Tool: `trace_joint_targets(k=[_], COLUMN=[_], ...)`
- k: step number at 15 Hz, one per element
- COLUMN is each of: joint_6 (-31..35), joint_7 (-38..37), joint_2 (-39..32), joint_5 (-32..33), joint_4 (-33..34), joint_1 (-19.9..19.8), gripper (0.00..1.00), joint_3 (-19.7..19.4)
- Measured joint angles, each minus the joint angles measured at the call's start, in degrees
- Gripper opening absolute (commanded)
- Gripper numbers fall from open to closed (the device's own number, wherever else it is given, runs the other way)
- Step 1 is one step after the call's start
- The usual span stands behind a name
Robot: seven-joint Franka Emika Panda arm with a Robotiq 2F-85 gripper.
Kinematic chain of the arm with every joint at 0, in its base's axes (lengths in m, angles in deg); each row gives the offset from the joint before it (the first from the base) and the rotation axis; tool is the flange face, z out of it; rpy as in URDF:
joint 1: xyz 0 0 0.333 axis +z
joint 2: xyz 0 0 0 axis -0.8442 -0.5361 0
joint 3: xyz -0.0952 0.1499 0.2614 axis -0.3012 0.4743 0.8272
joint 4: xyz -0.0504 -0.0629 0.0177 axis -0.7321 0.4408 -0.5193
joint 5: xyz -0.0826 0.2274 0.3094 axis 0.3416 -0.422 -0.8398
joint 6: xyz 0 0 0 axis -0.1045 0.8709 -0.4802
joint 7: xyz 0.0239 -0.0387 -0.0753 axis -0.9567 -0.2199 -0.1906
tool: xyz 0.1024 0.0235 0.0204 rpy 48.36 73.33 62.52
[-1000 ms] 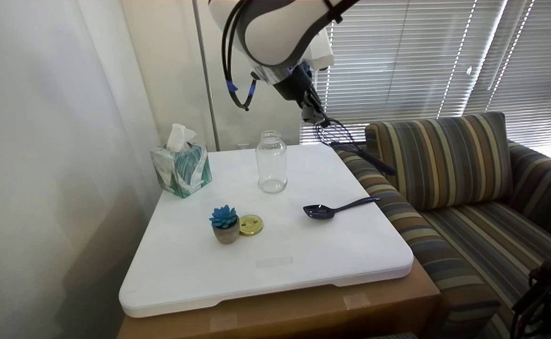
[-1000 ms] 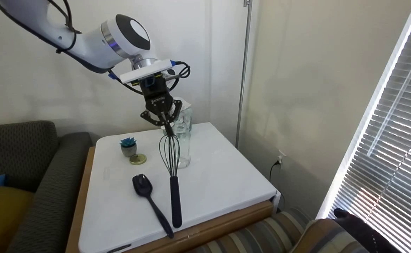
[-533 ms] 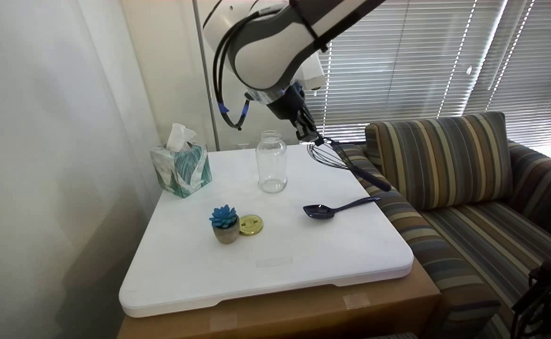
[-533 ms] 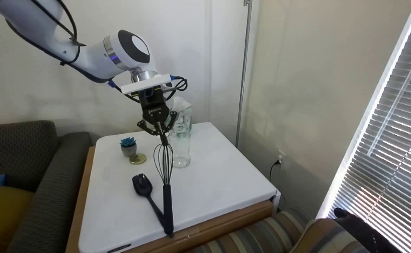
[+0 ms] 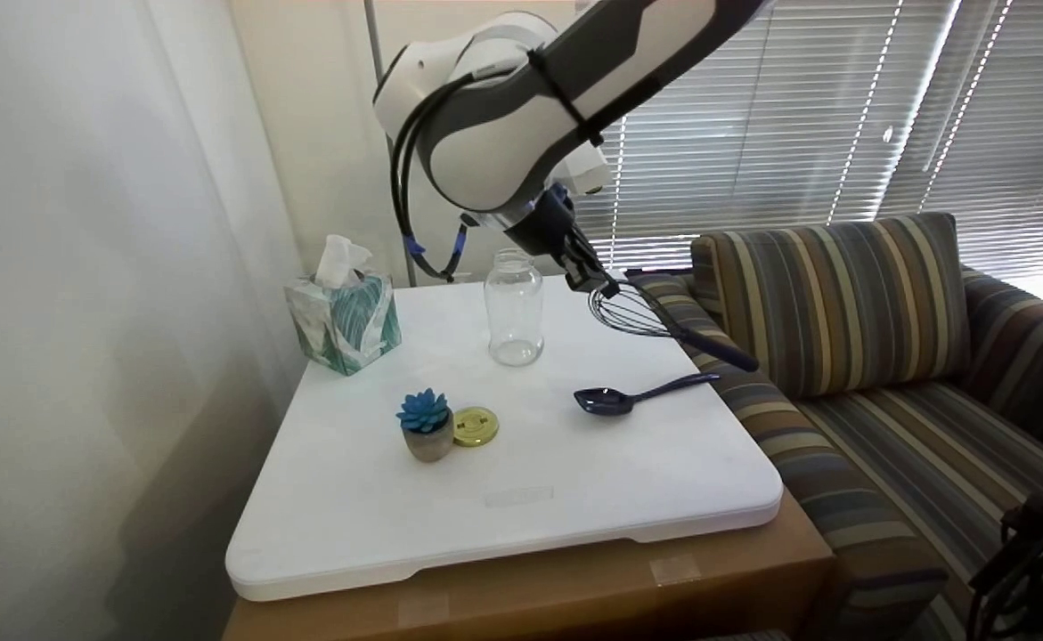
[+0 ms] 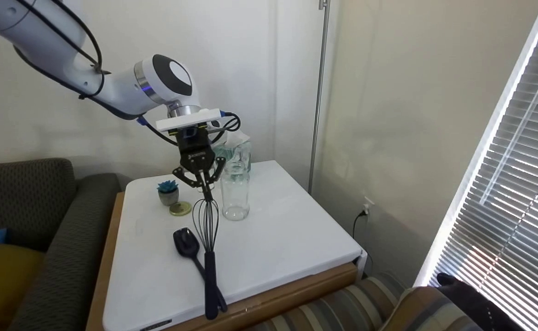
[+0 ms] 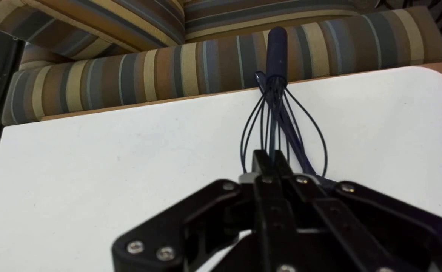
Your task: Remove the whisk from the glass jar
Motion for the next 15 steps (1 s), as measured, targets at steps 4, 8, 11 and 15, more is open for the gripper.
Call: trace_joint_targets(k=[4, 8, 11, 15], joint_6=[-3.05, -6.92, -7.34, -7.34], joint_7=[2.31, 4.45, 4.37, 4.36], joint_2=[-1.84, -4.65, -5.70, -5.69], joint_5=[0.65, 0.65, 0.65, 0.65], joint_4=[2.24, 6.17, 6.73, 6.76], joint_1=[1.02, 1.19, 1.59, 1.60], gripper=[0.01, 0.01, 0.03, 0.01], joint_3=[-0.28, -0.47, -0.46, -0.46])
